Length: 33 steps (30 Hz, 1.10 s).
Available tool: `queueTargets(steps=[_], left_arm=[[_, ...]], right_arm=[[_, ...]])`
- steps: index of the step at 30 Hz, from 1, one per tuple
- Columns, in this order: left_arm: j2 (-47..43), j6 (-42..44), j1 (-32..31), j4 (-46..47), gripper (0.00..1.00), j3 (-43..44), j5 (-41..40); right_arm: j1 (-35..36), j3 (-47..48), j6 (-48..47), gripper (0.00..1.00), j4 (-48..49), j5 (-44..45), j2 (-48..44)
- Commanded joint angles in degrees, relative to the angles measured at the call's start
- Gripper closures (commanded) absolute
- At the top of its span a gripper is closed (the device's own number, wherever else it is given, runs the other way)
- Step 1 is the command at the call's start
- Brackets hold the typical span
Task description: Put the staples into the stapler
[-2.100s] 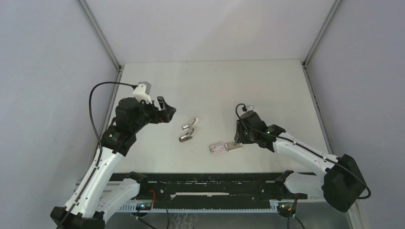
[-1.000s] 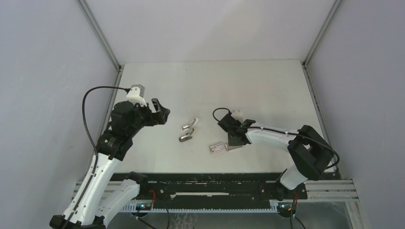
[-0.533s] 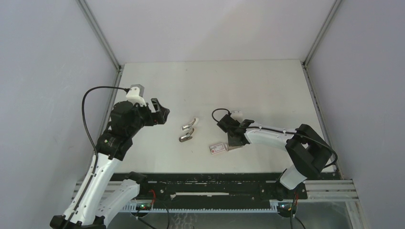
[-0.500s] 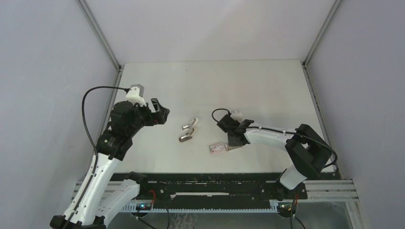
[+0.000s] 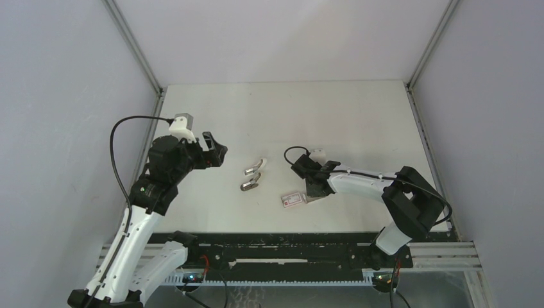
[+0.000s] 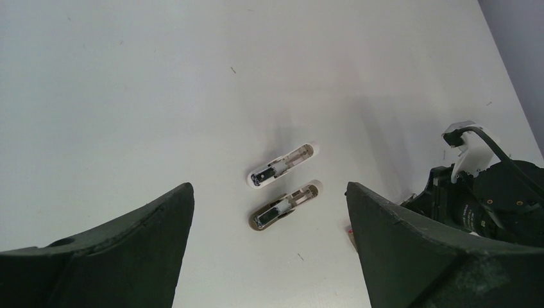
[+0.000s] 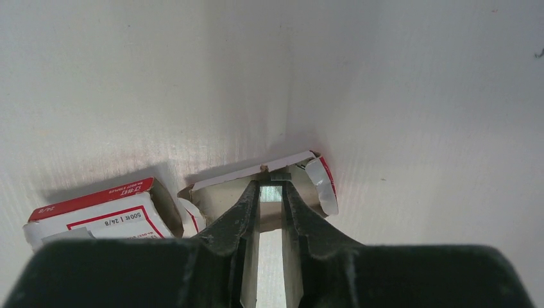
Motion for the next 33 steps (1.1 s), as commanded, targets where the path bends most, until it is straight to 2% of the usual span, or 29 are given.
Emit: queueTargets(steps=[1, 15, 21, 28, 33], left_arm=[[-0.1, 0.7, 0.6, 1.2, 0.08, -0.7, 0.9], [0.3, 0.0, 0.7, 1.4, 0.08, -0.8, 1.4], [-0.9, -3.9, 0.7, 5.3, 0.09, -3.3, 6.4], [-1.5, -3.1, 0.7, 5.1, 0.09, -3.4, 5.8], [-1.5, -3.0, 0.7, 4.9, 0.09, -3.4, 6.0]], right_arm=[[0.4, 2.1, 0.1, 0.87, -0.1, 1.0, -2.2], [-2.1, 4.9, -3.8, 0.87, -2.4, -3.0, -8.7], [-9.4, 5.9, -5.8, 0.87, -0.7, -5.2, -7.4], [-17.9, 7.2, -7.2, 0.87, 0.9, -6.0, -2.8], [-19.9, 7.7, -7.3, 0.87, 1.2, -5.6, 1.3]])
